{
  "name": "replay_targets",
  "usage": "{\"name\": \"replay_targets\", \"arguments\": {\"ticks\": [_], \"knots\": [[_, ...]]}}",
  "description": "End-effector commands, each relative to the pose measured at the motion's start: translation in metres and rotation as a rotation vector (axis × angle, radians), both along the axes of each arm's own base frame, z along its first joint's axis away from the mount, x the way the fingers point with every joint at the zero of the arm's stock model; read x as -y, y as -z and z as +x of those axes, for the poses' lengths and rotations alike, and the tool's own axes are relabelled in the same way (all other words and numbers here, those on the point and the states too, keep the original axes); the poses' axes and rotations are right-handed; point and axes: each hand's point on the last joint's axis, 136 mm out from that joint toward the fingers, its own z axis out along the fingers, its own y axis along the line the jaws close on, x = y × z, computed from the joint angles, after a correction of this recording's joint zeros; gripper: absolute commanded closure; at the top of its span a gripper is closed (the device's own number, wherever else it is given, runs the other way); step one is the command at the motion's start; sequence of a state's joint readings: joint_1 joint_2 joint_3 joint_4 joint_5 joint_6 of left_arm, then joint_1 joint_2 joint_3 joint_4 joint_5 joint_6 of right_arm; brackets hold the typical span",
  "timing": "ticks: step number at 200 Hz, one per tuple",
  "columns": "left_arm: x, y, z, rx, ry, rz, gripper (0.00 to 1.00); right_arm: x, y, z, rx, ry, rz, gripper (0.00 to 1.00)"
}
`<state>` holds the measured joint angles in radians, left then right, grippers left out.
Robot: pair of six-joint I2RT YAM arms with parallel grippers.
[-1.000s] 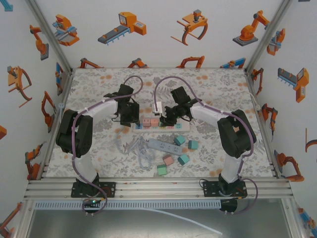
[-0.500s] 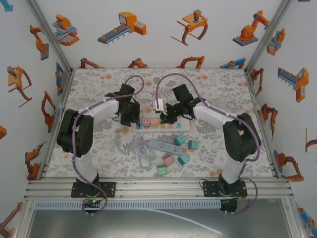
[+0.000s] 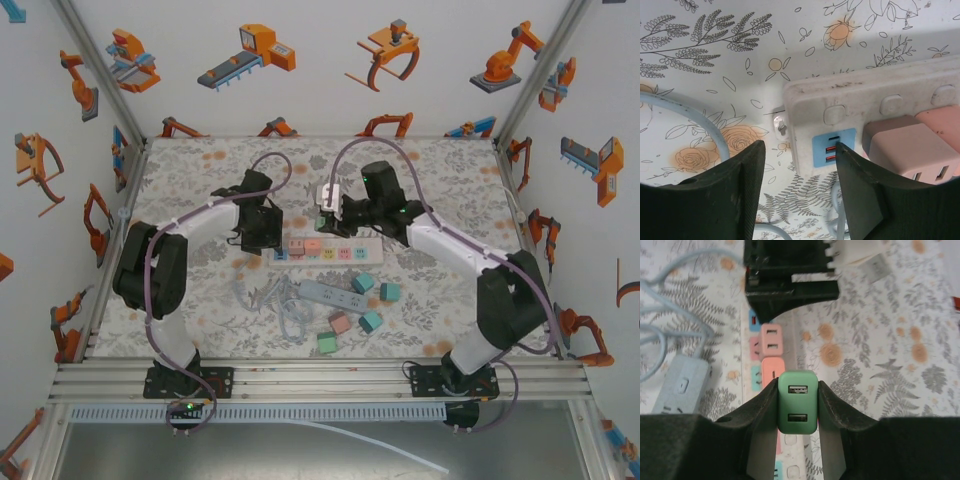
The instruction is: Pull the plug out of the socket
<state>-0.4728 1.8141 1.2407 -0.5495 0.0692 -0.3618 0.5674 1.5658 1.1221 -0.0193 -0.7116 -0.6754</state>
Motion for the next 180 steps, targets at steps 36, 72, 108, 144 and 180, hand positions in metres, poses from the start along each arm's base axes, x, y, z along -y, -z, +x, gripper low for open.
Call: {"name": "replay_targets", "arguments": {"ticks": [36, 72, 108, 144, 180], "knots": [[-0.007, -0.050, 0.005, 0.127, 0.026, -0.089, 0.36, 0.041, -0.071, 0.021, -0.119, 0.384, 0.365, 0.97], [-0.001, -0.084, 0.002, 0.214, 0.058, -0.205, 0.34, 0.091, -0.065, 0.030, -0.348, 0.628, 0.512, 0.97], [0.014, -0.131, -0.011, 0.357, 0.176, -0.337, 0.33, 0.155, -0.033, 0.041, -0.670, 0.877, 0.683, 1.00], [0.040, -0.184, -0.044, 0.536, 0.398, -0.555, 0.32, 0.201, 0.028, 0.035, -0.922, 1.113, 0.698, 1.00], [0.059, -0.213, -0.084, 0.601, 0.624, -0.712, 0.30, 0.220, 0.075, 0.011, -1.000, 1.241, 0.725, 1.00]]}}
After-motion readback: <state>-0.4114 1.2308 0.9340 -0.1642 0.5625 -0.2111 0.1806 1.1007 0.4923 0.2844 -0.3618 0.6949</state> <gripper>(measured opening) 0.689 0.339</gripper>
